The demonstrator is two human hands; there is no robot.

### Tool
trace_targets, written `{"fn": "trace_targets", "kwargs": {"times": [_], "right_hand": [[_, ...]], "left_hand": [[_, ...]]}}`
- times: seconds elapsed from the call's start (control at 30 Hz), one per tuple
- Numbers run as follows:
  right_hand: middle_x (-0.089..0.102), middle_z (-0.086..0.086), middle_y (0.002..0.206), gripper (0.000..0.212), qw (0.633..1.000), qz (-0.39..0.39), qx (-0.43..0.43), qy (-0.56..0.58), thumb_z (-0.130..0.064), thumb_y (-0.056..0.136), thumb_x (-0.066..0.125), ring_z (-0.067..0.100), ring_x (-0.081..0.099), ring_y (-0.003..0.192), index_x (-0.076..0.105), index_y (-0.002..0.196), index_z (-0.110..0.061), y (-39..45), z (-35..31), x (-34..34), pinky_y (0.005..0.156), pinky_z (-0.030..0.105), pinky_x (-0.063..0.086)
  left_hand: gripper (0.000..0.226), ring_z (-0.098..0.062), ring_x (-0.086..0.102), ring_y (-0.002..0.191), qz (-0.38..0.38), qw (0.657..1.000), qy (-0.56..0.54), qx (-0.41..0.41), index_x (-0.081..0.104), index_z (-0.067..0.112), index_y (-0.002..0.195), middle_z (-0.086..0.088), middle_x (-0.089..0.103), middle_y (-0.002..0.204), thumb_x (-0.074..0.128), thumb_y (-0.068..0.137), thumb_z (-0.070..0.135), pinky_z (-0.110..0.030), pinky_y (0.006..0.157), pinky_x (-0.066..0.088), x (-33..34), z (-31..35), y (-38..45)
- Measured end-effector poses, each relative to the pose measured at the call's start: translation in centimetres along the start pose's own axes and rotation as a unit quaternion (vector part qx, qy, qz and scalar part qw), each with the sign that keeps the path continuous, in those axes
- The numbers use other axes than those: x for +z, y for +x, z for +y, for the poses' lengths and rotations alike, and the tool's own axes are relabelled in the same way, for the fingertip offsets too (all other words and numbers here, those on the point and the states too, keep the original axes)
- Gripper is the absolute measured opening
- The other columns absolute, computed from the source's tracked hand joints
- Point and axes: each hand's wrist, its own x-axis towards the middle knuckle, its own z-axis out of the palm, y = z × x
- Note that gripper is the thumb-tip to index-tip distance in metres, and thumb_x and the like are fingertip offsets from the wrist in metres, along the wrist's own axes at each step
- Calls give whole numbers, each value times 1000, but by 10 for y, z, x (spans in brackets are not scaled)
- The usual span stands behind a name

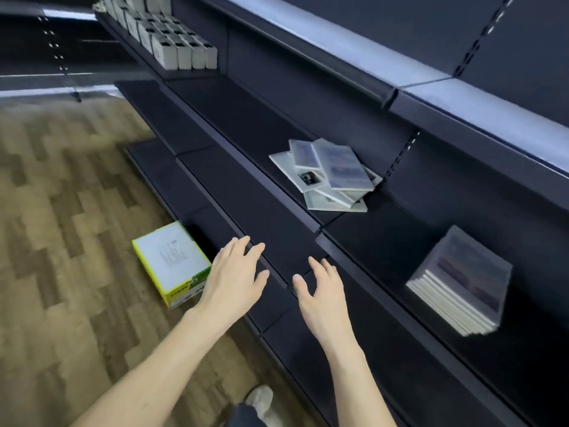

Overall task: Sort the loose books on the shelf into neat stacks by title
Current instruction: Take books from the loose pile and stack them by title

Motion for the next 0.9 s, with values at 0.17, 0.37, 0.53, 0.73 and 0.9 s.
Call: {"fn": "trace_targets", "kwargs": {"times": [0.17,0.37,0.53,0.73,0.9], "right_hand": [[18,0,165,57,999,-4,-24,23,-43,102,48,16,7,153,32,154,-26,63,-22,16,123,40,17],[21,5,163,55,997,37,-30,61,-36,100,52,18,14,152,37,151,-23,140,-33,15,122,41,22],[36,11,155,56,995,78,-10,64,-36,98,56,25,29,145,40,150,-21,200,-20,6,116,46,33],[33,16,156,61,986,158,32,49,-23,94,66,30,26,146,42,149,-11,252,-9,7,117,42,31],[51,14,139,60,952,240,141,127,-29,96,62,25,51,122,39,151,-23,287,-6,5,96,31,44]], "left_hand": [[56,-20,9,149,10,1000,8,-13,29,28,152,0,21,160,46,100,40,-35,118,19,-11,-16,48],[56,-20,10,149,14,1000,26,-3,29,29,151,0,22,159,46,99,40,-35,119,17,-15,-21,119],[56,-21,13,149,12,1000,27,10,30,28,151,-1,24,159,47,98,41,-35,120,18,-7,-17,170],[56,-21,20,146,-5,998,29,56,32,26,150,-1,30,154,48,98,40,-35,118,23,-1,-19,227],[55,-22,24,143,-28,994,18,103,36,26,148,-1,33,151,52,96,38,-36,116,26,2,-28,283]]}}
